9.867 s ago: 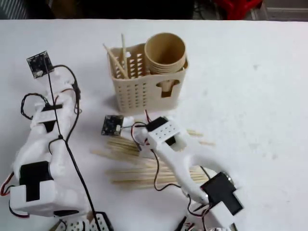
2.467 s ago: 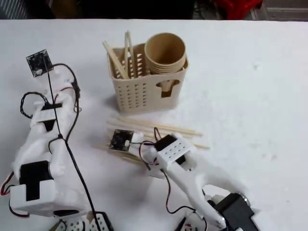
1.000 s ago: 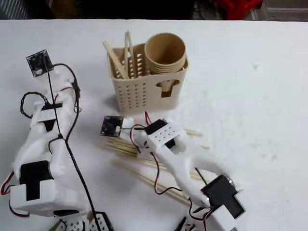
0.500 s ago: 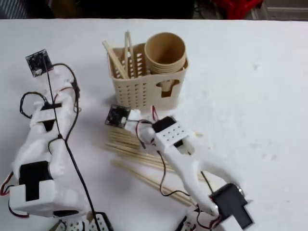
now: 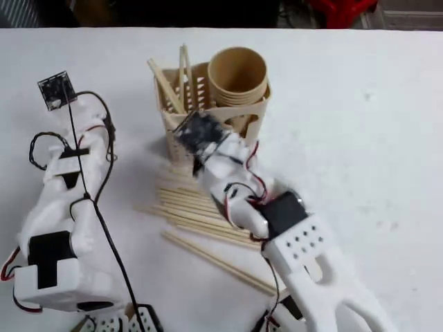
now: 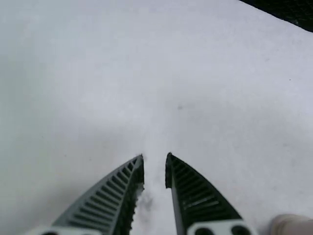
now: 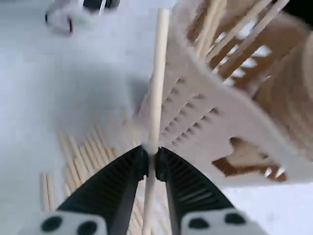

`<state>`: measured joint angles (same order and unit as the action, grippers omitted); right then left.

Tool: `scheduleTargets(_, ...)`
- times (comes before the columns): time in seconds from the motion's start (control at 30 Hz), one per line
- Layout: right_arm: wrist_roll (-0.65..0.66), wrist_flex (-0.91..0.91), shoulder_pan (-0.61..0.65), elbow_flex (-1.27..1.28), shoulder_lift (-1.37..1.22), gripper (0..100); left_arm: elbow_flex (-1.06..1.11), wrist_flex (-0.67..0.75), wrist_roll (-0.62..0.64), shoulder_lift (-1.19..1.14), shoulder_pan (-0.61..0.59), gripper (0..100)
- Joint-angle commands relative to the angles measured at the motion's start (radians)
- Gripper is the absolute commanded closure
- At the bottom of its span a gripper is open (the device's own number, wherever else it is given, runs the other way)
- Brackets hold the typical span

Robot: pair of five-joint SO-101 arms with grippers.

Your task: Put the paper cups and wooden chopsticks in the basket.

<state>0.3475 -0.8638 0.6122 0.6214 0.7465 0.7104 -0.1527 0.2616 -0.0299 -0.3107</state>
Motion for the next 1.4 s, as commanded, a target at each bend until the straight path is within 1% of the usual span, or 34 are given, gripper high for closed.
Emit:
scheduleTargets(0.0, -0.038, 0.154, -0.001, -0.158, 0.027, 98.2, -0.051, -0.002, -0.008, 0.007, -0.004, 91)
scheduleTargets(0.2, -0.032, 0.475, -0.007, -0.402, -0.180, 98.1, -0.051, -0.006, -0.008, 0.007, -0.004, 91)
scheduleTargets(0.3, -0.031, 0.561, -0.007, -0.540, -0.337, 98.1, -0.051, -0.006, -0.008, 0.007, -0.004, 91)
scheduleTargets(0.4, -0.037, 0.572, -0.007, -0.678, -0.487, 98.1, -0.051, -0.006, -0.008, 0.007, -0.004, 91)
scheduleTargets(0.5, -0.037, 0.573, -0.007, -0.763, -0.602, 98.1, -0.051, -0.006, -0.008, 0.007, -0.004, 91)
scheduleTargets(0.6, -0.038, 0.573, -0.007, -0.772, -0.648, 98.1, -0.051, -0.003, -0.008, 0.007, -0.004, 91)
scheduleTargets(0.8, -0.038, 0.564, -0.008, -0.733, -0.654, 98.0, -0.051, -0.005, -0.008, 0.007, -0.004, 91)
scheduleTargets(0.9, -0.038, 0.533, -0.008, -0.735, -0.653, 97.0, -0.051, -0.003, -0.008, 0.007, -0.004, 91)
scheduleTargets(1.07, -0.038, 0.475, -0.007, -0.735, -0.619, 88.6, -0.051, -0.005, -0.008, 0.007, -0.004, 91)
scheduleTargets(1.17, -0.037, 0.404, -0.007, -0.733, -0.568, 90.4, -0.051, -0.006, -0.008, 0.007, -0.004, 91)
scheduleTargets(1.27, -0.037, 0.205, -0.002, -0.733, -0.503, 94.0, -0.051, -0.006, -0.008, 0.007, -0.005, 91)
scheduleTargets(1.37, -0.037, -0.074, -0.002, -0.695, -0.426, 95.5, -0.051, -0.006, -0.008, 0.007, -0.005, 91)
